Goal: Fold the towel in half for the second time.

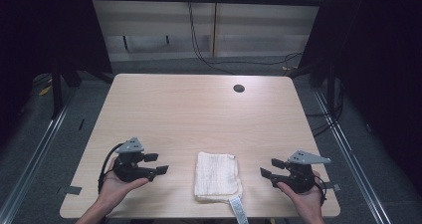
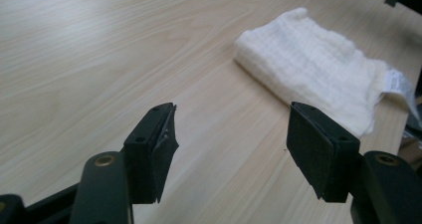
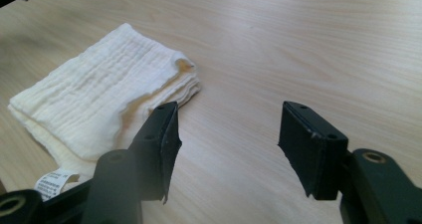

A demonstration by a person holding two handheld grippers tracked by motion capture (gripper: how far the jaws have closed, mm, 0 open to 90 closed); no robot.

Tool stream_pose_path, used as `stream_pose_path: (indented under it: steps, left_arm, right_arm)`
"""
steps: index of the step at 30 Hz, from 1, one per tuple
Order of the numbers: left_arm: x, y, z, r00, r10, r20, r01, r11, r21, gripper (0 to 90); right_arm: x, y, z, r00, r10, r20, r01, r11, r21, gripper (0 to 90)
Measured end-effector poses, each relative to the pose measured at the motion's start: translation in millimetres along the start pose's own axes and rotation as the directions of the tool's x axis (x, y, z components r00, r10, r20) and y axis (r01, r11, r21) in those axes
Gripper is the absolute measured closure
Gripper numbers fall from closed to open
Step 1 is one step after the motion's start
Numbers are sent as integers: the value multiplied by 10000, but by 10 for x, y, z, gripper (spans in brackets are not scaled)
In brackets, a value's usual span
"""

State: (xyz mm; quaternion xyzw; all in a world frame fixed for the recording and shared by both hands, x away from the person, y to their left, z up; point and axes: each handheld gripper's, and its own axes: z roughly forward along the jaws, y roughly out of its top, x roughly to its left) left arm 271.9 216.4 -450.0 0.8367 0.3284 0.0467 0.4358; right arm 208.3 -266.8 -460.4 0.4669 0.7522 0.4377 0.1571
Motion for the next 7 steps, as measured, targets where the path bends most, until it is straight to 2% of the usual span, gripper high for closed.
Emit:
stream_pose_path:
  steps: [2,3,5,6,7]
  left_arm:
    - [9,-97,-93,10000,44,-62,-45,10000,-20,361]
    - [23,-154,-131,9997,108,-237,-110,9999,-100,361]
    - [72,-267,-171,9992,-234,-320,217,9984,-527,363]
    - [103,-286,-176,9986,-423,-327,410,9984,-399,370]
    - [127,-293,-186,9984,-441,-350,427,9983,-407,370]
  right_arm:
    - [-29,-10,-21,9999,127,97,-126,9998,-135,403]
    - [-45,-16,-26,9997,191,138,-189,9997,-174,400]
    - [-69,-31,-24,9992,288,263,-283,9994,-195,395]
    - [-80,-37,-21,9991,299,285,-293,9993,-212,392]
    - [-88,-39,-17,9991,284,299,-279,9995,-178,390]
